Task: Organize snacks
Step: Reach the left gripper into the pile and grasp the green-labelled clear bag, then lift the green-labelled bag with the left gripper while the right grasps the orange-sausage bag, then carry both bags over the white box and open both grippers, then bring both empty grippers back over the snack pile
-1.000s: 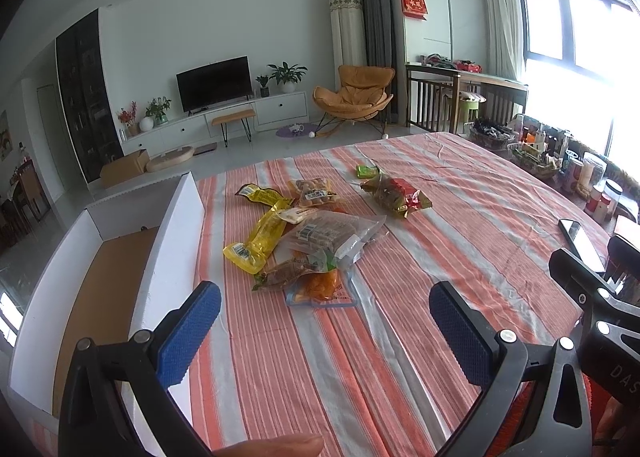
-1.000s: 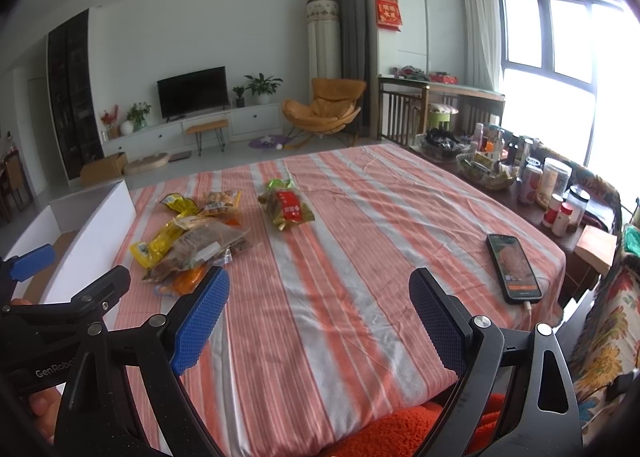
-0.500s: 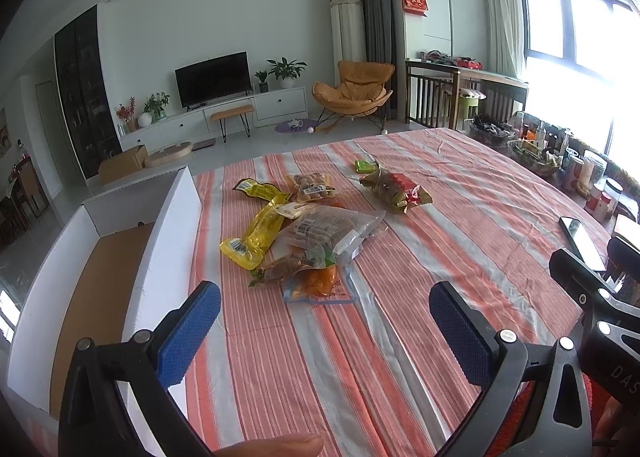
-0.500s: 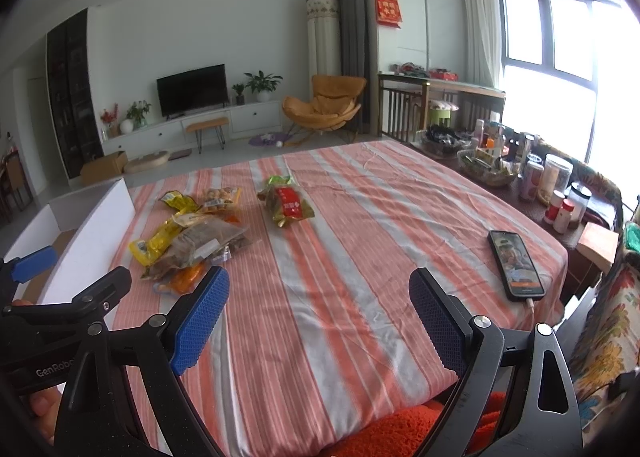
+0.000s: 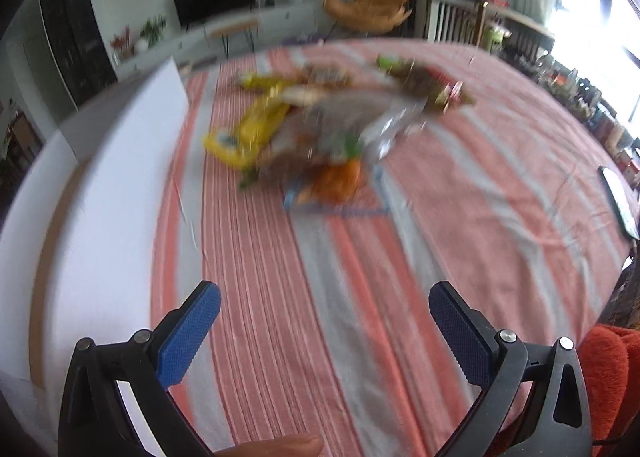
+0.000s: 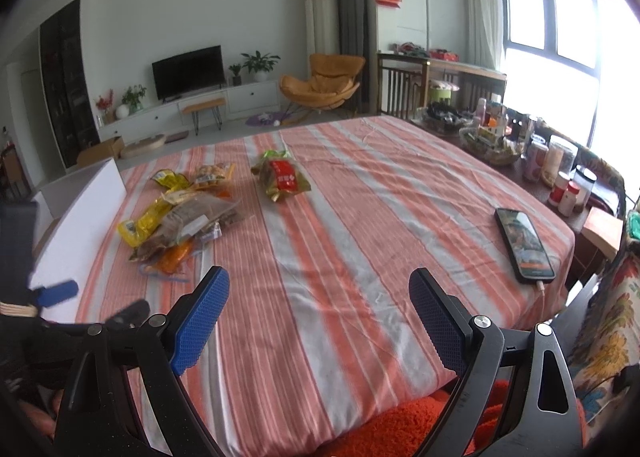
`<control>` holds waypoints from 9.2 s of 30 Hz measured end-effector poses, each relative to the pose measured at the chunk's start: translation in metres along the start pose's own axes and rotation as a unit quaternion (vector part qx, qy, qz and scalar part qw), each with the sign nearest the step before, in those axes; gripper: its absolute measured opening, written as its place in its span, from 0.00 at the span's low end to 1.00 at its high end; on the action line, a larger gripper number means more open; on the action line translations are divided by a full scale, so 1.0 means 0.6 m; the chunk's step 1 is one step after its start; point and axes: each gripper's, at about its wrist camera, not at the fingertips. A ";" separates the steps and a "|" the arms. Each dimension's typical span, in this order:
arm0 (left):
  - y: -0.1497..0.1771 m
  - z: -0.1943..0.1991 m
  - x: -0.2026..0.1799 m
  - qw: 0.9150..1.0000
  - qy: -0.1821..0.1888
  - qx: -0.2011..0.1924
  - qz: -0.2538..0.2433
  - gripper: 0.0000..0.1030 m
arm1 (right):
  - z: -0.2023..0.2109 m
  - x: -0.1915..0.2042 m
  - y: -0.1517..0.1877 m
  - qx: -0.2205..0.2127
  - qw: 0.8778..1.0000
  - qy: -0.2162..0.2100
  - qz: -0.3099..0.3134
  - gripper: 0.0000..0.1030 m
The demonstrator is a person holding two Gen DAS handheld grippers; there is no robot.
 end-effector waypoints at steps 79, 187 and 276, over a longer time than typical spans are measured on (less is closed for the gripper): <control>-0.177 -0.185 0.023 0.945 0.191 0.154 -0.216 0.56 | -0.344 -0.039 -0.025 0.155 0.988 -0.004 -0.001 0.92; -0.008 0.029 0.120 0.975 0.218 0.033 0.033 0.50 | -0.097 -0.003 0.027 0.288 0.866 -0.361 -0.192 0.57; -0.033 -0.130 0.006 0.998 0.048 -0.023 -0.032 1.00 | -0.257 -0.019 0.042 0.167 0.986 0.007 -0.012 0.90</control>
Point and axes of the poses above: each gripper's, at about its wrist camera, not at the fingertips, and z roughly against the way its jaws point, x to its left, y to its underside, and after that the axes turned 9 degrees about -y, right-handed
